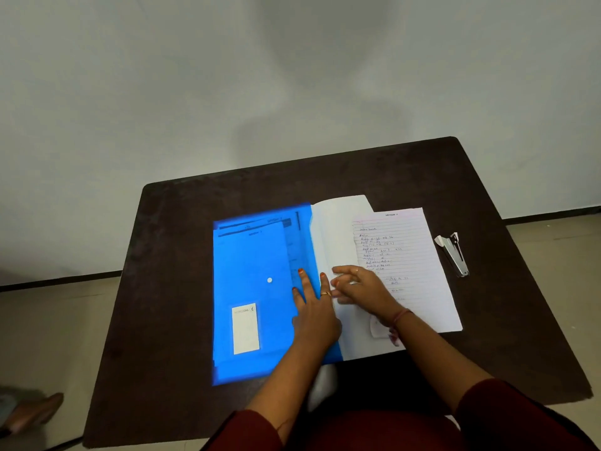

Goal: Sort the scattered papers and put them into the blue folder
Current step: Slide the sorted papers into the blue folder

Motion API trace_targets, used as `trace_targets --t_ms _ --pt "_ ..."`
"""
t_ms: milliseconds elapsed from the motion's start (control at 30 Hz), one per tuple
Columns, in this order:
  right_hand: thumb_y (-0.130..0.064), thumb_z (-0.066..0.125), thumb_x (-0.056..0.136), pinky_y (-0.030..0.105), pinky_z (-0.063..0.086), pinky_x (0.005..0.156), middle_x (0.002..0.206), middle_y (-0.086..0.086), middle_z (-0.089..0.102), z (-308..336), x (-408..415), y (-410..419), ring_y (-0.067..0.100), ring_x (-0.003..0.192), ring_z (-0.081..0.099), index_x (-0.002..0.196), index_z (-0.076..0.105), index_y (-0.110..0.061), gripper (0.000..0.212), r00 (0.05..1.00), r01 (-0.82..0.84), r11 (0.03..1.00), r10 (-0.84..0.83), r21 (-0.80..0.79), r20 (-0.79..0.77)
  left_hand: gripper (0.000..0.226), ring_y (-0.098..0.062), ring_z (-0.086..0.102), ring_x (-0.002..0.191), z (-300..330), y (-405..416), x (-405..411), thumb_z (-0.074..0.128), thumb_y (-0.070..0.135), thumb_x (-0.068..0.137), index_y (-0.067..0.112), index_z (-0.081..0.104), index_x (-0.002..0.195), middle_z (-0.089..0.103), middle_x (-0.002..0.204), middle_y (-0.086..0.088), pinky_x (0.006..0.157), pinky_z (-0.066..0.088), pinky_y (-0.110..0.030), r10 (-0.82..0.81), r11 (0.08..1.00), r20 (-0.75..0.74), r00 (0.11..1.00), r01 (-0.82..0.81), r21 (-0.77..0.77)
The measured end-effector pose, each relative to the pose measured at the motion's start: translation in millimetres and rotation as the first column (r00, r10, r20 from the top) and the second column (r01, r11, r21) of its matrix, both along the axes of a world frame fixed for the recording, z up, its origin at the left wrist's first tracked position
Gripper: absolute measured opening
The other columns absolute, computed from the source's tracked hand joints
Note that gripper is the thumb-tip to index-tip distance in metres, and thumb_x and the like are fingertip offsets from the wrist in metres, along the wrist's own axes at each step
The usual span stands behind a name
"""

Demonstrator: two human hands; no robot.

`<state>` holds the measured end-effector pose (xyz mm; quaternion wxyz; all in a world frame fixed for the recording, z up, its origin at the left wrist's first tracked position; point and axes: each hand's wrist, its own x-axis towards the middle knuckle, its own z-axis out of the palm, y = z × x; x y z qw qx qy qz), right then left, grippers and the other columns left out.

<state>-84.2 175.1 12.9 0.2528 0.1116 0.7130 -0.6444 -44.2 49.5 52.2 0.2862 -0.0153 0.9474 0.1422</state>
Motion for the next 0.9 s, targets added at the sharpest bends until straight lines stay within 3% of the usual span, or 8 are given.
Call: trace_targets --t_ms 100,233,333,400,467,600,700,900 --pt "-0.005 0.056 0.092 0.025 0.058 0.071 0.102 0.015 0.066 17 9 36 0.02 0.082 0.069 0.117 0.057 -0.006 0.025 0.979 0.205 0.978 -0.204 -0.035 0.008 0.073 -0.036 0.007 0.141 -5 5 -2 0.052 0.026 0.091 0.023 0.012 0.152 -0.017 0.157 -0.012 0.103 0.035 -0.048 -0.028 0.999 0.049 0.998 0.027 0.018" --pt "-0.003 0.056 0.092 0.02 0.057 0.069 0.1 0.013 0.067 25 17 82 0.021 0.086 0.066 0.115 0.059 -0.008 0.024 0.902 0.432 0.901 -0.432 -0.034 0.003 0.05 -0.029 0.036 0.13 -12 15 -9 0.055 0.021 0.089 0.013 0.044 0.137 0.032 0.143 -0.012 0.106 0.03 -0.029 0.091 0.962 0.038 0.995 -0.098 0.253" --pt "-0.004 0.057 0.091 0.024 0.057 0.072 0.101 0.009 0.067 21 19 112 0.021 0.09 0.065 0.116 0.058 -0.011 0.026 0.825 0.565 0.825 -0.565 0.014 -0.026 0.042 -0.022 0.056 0.111 -16 22 -16 0.058 0.014 0.086 0.011 0.055 0.128 0.053 0.128 -0.007 0.099 0.04 -0.026 0.28 0.841 0.145 0.949 -0.315 0.439" --pt "-0.008 0.059 0.09 0.034 0.055 0.084 0.109 0.009 0.065 17 20 130 0.022 0.099 0.063 0.112 0.06 -0.016 0.024 0.802 0.597 0.783 -0.592 0.174 -0.085 0.037 -0.021 0.059 0.102 -17 28 -16 0.06 0.018 0.08 0.016 0.06 0.117 0.062 0.11 -0.001 0.095 0.046 -0.03 0.409 0.702 0.274 0.871 -0.492 0.515" --pt "-0.016 0.062 0.088 0.04 0.05 0.094 0.117 0.01 0.061 10 22 143 0.024 0.107 0.059 0.115 0.06 -0.014 0.028 0.821 0.556 0.731 -0.558 0.396 -0.122 0.027 -0.019 0.056 0.09 -18 36 -16 0.059 0.021 0.076 0.023 0.058 0.102 0.057 0.088 0.006 0.087 0.046 -0.03 0.468 0.613 0.335 0.818 -0.573 0.543" --pt "-0.041 0.072 0.079 0.043 0.04 0.098 0.13 0.016 0.046 1 32 143 0.033 0.122 0.043 0.131 0.049 -0.006 0.067 0.922 0.292 0.654 -0.388 0.698 -0.022 0.057 -0.028 0.06 0.093 -24 51 -16 0.059 0.027 0.071 0.001 0.054 0.121 0.065 0.097 -0.011 0.09 0.047 -0.038 0.532 0.578 0.307 0.789 -0.604 0.549" --pt "-0.047 0.078 0.071 0.044 0.04 0.097 0.133 0.016 0.04 0 35 129 0.035 0.124 0.037 0.136 0.042 -0.005 0.085 0.944 0.239 0.605 -0.329 0.76 -0.036 0.055 -0.018 0.056 0.083 -26 61 -15 0.058 0.028 0.071 -0.006 0.054 0.115 0.062 0.084 0.002 0.086 0.047 -0.036 0.558 0.57 0.298 0.775 -0.618 0.541" --pt "-0.043 0.082 0.066 0.04 0.039 0.095 0.131 0.014 0.037 -3 31 118 0.035 0.116 0.041 0.131 0.042 -0.009 0.083 0.953 0.231 0.62 -0.298 0.75 -0.047 0.028 -0.019 0.061 0.098 -33 80 -17 0.063 0.019 0.086 0.014 0.05 0.111 0.063 0.108 -0.003 0.08 0.048 -0.027 0.574 0.509 0.354 0.738 -0.66 0.552"
